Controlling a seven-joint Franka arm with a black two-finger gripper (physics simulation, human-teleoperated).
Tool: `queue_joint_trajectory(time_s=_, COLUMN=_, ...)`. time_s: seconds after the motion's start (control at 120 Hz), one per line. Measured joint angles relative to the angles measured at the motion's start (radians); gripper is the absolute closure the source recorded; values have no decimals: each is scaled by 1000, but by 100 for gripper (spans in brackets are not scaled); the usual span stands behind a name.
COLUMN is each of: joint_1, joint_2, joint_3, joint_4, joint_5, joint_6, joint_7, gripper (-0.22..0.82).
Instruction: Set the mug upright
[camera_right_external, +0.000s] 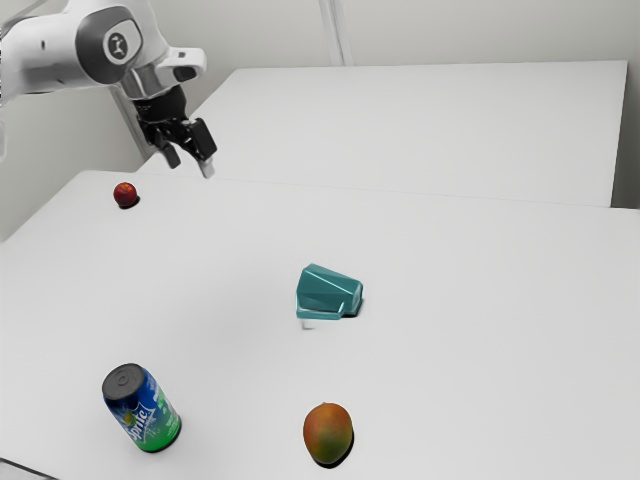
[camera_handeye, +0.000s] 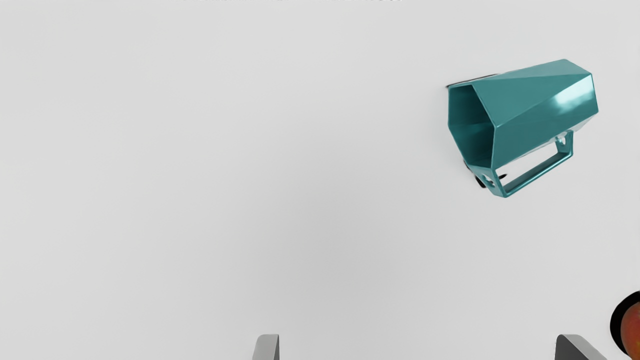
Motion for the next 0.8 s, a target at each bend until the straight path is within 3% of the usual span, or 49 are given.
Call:
queue_joint_trajectory(time_s=0.192, joint_1=-54, joint_2=-21, joint_3=5, joint_4=-63, joint_5=-34, joint_6=21, joint_7=-12, gripper=0)
queue_joint_trajectory(time_s=0.308, joint_1=-140, joint_2=-11, joint_3=99, joint_4=-128, joint_5=-134, joint_6=68, joint_7=-20, gripper=0)
queue_joint_trajectory(time_s=0.383, joint_1=-144, joint_2=21, joint_3=125, joint_4=-137, joint_5=-218, joint_6=90, joint_7=-28, gripper=0)
queue_joint_trajectory(time_s=0.633, joint_1=-151, joint_2=143, joint_3=134, joint_4=-143, joint_5=-489, joint_6=159, joint_7=-47, gripper=0)
queue_joint_trajectory(time_s=0.8, joint_1=-165, joint_2=160, joint_3=133, joint_4=-248, joint_5=-623, joint_6=224, joint_7=-56, gripper=0)
